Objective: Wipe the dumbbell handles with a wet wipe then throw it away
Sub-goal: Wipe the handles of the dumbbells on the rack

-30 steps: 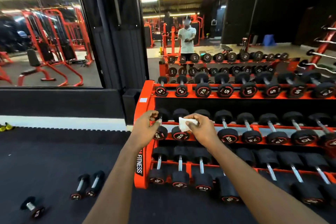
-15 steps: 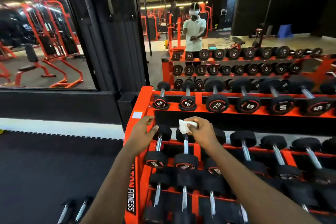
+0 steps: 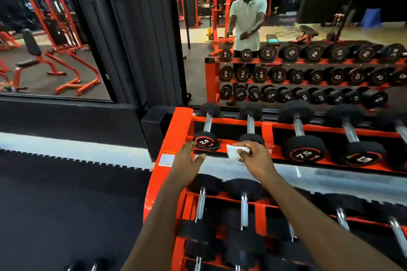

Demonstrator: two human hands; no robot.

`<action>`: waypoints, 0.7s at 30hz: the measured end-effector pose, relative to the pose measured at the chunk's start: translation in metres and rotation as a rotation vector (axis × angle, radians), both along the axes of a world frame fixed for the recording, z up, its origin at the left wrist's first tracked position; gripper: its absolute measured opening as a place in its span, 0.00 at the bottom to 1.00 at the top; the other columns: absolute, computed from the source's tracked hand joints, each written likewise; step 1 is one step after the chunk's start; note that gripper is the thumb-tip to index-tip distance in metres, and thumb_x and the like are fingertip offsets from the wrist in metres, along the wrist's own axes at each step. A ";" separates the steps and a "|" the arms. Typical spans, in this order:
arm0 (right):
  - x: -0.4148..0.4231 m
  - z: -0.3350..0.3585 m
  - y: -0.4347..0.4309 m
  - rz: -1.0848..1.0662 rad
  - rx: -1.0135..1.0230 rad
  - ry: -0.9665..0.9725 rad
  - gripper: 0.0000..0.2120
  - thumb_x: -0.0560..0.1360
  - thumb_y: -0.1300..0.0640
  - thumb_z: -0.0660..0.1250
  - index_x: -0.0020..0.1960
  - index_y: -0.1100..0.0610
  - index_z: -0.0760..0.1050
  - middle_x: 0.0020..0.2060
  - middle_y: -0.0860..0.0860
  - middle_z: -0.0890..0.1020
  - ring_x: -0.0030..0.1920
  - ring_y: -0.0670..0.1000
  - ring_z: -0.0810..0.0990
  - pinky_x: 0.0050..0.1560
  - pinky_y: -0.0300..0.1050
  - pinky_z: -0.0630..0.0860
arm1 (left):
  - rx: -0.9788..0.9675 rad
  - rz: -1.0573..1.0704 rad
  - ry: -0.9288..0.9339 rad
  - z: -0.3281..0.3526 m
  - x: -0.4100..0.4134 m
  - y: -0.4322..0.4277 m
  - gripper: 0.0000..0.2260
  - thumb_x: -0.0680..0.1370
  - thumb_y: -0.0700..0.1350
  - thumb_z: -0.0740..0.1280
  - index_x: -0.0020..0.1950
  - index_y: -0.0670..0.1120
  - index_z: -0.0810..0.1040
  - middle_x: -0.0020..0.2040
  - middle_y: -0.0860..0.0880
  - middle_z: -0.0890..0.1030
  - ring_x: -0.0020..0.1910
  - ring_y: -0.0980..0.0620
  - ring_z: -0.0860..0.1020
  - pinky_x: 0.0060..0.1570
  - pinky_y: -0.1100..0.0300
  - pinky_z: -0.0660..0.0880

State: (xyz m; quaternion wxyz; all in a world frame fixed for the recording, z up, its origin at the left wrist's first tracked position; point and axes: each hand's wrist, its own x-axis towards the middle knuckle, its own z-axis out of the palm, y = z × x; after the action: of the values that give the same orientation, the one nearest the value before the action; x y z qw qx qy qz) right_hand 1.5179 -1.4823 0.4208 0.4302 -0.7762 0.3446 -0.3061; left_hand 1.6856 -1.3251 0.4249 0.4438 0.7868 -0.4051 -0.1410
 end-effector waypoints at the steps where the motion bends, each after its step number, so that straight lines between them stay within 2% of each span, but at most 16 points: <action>1: 0.012 -0.003 -0.009 -0.005 0.007 0.008 0.12 0.76 0.67 0.67 0.52 0.54 0.84 0.46 0.42 0.82 0.50 0.50 0.83 0.51 0.51 0.82 | 0.014 -0.004 -0.003 -0.004 0.014 -0.012 0.22 0.79 0.43 0.71 0.71 0.41 0.72 0.68 0.43 0.77 0.68 0.45 0.74 0.65 0.57 0.69; 4: 0.060 -0.008 -0.043 -0.015 -0.020 0.056 0.13 0.76 0.67 0.67 0.52 0.53 0.84 0.46 0.41 0.83 0.52 0.48 0.82 0.55 0.44 0.80 | 0.067 -0.008 0.017 -0.020 0.064 -0.055 0.23 0.79 0.46 0.72 0.71 0.42 0.71 0.67 0.44 0.76 0.67 0.45 0.74 0.61 0.61 0.66; 6: 0.082 -0.007 -0.061 -0.016 -0.084 0.085 0.13 0.75 0.67 0.68 0.54 0.53 0.84 0.48 0.44 0.84 0.52 0.47 0.82 0.54 0.38 0.75 | 0.084 -0.023 0.048 -0.027 0.084 -0.078 0.27 0.79 0.48 0.72 0.74 0.41 0.69 0.70 0.44 0.74 0.69 0.46 0.72 0.66 0.58 0.67; 8: 0.112 -0.016 -0.084 -0.010 -0.112 0.120 0.13 0.76 0.66 0.68 0.55 0.53 0.84 0.52 0.46 0.85 0.55 0.47 0.81 0.57 0.39 0.74 | 0.125 -0.027 0.079 -0.041 0.107 -0.105 0.31 0.77 0.51 0.73 0.76 0.41 0.66 0.72 0.43 0.72 0.72 0.44 0.70 0.71 0.53 0.67; 10: 0.135 -0.027 -0.102 0.013 -0.121 0.168 0.13 0.76 0.65 0.68 0.56 0.52 0.83 0.55 0.47 0.84 0.58 0.46 0.80 0.59 0.36 0.73 | 0.154 -0.003 0.129 -0.057 0.123 -0.128 0.35 0.74 0.55 0.74 0.75 0.41 0.68 0.71 0.43 0.73 0.71 0.43 0.71 0.70 0.49 0.68; 12: 0.152 -0.033 -0.115 0.036 -0.157 0.190 0.14 0.76 0.65 0.68 0.56 0.52 0.84 0.54 0.47 0.85 0.57 0.43 0.80 0.55 0.25 0.69 | 0.156 0.021 0.174 -0.071 0.127 -0.145 0.34 0.70 0.57 0.76 0.70 0.42 0.71 0.67 0.43 0.75 0.68 0.44 0.73 0.67 0.50 0.71; 14: 0.169 -0.037 -0.125 0.052 -0.222 0.187 0.14 0.75 0.67 0.69 0.56 0.53 0.84 0.53 0.47 0.85 0.54 0.41 0.80 0.52 0.20 0.67 | 0.177 0.042 0.207 -0.083 0.127 -0.160 0.38 0.68 0.57 0.79 0.70 0.41 0.69 0.66 0.42 0.75 0.68 0.43 0.72 0.66 0.52 0.70; 15: 0.179 -0.040 -0.132 0.057 -0.246 0.170 0.15 0.75 0.68 0.68 0.56 0.54 0.84 0.52 0.48 0.85 0.54 0.42 0.81 0.53 0.22 0.69 | 0.193 0.059 0.222 -0.089 0.128 -0.168 0.44 0.66 0.59 0.80 0.73 0.40 0.67 0.68 0.41 0.74 0.69 0.41 0.71 0.67 0.51 0.69; 17: 0.197 -0.050 -0.146 0.084 -0.309 0.134 0.17 0.73 0.71 0.67 0.55 0.55 0.85 0.53 0.49 0.85 0.56 0.46 0.82 0.59 0.34 0.75 | 0.199 0.113 0.216 -0.100 0.126 -0.181 0.54 0.62 0.63 0.81 0.77 0.37 0.60 0.70 0.39 0.72 0.71 0.39 0.68 0.70 0.49 0.66; 19: 0.216 -0.062 -0.160 0.189 -0.419 0.172 0.20 0.70 0.72 0.65 0.55 0.56 0.84 0.55 0.50 0.85 0.60 0.48 0.81 0.65 0.44 0.74 | 0.177 0.180 0.156 -0.108 0.124 -0.190 0.58 0.60 0.65 0.81 0.77 0.36 0.59 0.69 0.39 0.72 0.70 0.38 0.67 0.71 0.49 0.63; 21: 0.233 -0.071 -0.168 0.405 -0.525 0.278 0.23 0.67 0.72 0.62 0.55 0.55 0.85 0.56 0.49 0.84 0.65 0.49 0.78 0.68 0.49 0.72 | 0.157 0.248 0.140 -0.113 0.122 -0.193 0.57 0.57 0.66 0.80 0.74 0.36 0.62 0.67 0.41 0.73 0.69 0.38 0.67 0.72 0.48 0.62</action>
State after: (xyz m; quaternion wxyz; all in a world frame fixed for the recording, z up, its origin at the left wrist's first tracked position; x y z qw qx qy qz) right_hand 1.7511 -1.6504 0.3500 0.2171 -0.9470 0.1487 -0.1844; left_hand 1.8074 -1.5180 0.3115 0.4220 0.8513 -0.2606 -0.1710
